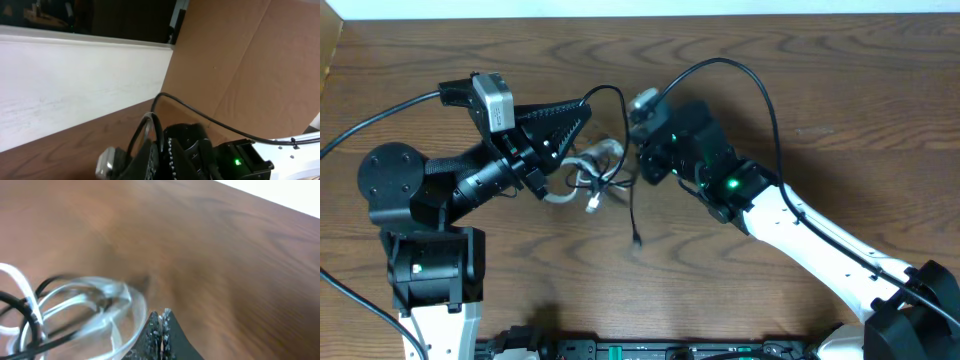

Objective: Untangle cables

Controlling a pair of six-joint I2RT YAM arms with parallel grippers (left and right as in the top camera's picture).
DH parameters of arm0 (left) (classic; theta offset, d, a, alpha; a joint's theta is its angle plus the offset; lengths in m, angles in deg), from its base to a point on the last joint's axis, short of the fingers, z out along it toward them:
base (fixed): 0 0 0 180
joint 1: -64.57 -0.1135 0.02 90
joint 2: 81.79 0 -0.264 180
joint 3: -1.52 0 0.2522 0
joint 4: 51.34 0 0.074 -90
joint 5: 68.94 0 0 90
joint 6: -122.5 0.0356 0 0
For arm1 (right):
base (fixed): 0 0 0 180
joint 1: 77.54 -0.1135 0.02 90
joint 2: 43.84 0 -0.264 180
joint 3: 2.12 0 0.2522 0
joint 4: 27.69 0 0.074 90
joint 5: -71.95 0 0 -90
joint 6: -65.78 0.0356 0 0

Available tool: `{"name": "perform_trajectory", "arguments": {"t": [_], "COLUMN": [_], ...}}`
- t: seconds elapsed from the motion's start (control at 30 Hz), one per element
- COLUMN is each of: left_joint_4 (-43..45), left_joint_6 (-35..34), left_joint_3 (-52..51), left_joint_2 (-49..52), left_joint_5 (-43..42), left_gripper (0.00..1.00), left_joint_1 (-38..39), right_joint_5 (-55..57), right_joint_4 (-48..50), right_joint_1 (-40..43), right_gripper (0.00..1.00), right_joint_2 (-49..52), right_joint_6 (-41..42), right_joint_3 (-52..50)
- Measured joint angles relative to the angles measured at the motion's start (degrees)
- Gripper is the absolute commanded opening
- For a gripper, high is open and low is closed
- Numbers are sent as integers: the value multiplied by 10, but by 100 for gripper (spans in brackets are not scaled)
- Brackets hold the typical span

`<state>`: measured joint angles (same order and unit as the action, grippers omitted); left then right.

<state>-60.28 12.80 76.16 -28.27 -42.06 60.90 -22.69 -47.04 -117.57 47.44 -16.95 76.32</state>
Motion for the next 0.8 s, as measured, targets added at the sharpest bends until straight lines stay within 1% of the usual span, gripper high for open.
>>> {"name": "perform_trajectory", "arguments": {"t": [0.07,0.13,0.17,0.23,0.27,0.3,0.33,0.37,0.4,0.43,0.47,0.53,0.6,0.63,0.67,0.7,0.73,0.8], "left_joint_4": [0,0,0,0,0,0,0,0,1,1,1,1,1,1,-3,-15,-26,-70], "left_joint_6": [0,0,0,0,0,0,-2,-2,-2,-2,-2,-2,-2,-2,-2,-2,-2,-6], "left_joint_3": [0,0,0,0,0,0,0,0,0,0,0,0,0,0,0,0,0,0], "left_joint_2": [0,0,0,0,0,0,0,0,0,0,1,2,4,5,5,5,5,5], "left_joint_5": [0,0,0,0,1,4,7,18,27,40,55,95,133,149,160,169,175,185], "left_gripper": [8,7,7,9,11,14,14,14,13,9,8,8,8,7,14,25,33,39], "left_joint_1": [0,0,0,0,0,0,0,0,0,0,0,0,-2,-4,-6,-8,-9,-9], "right_joint_5": [110,176,228,297,302,302,297,263,220,171,143,27,-69,-103,-133,-155,-165,-187], "right_joint_4": [-60,-98,-137,-191,-196,-204,-207,-207,-207,-208,-208,-218,-235,-243,-256,-275,-286,-330], "right_joint_1": [8,17,25,45,49,54,56,57,57,57,57,57,57,56,56,55,55,55], "right_gripper": [1,1,1,1,1,11,24,33,38,45,49,52,57,58,60,63,65,68], "right_joint_2": [1,1,1,1,1,1,1,1,1,1,1,1,1,1,1,1,1,1], "right_joint_6": [33,53,69,92,94,98,100,91,72,49,34,-24,-74,-93,-111,-126,-134,-158], "right_joint_3": [0,0,0,0,0,0,0,0,0,0,0,0,0,0,0,0,0,0]}}
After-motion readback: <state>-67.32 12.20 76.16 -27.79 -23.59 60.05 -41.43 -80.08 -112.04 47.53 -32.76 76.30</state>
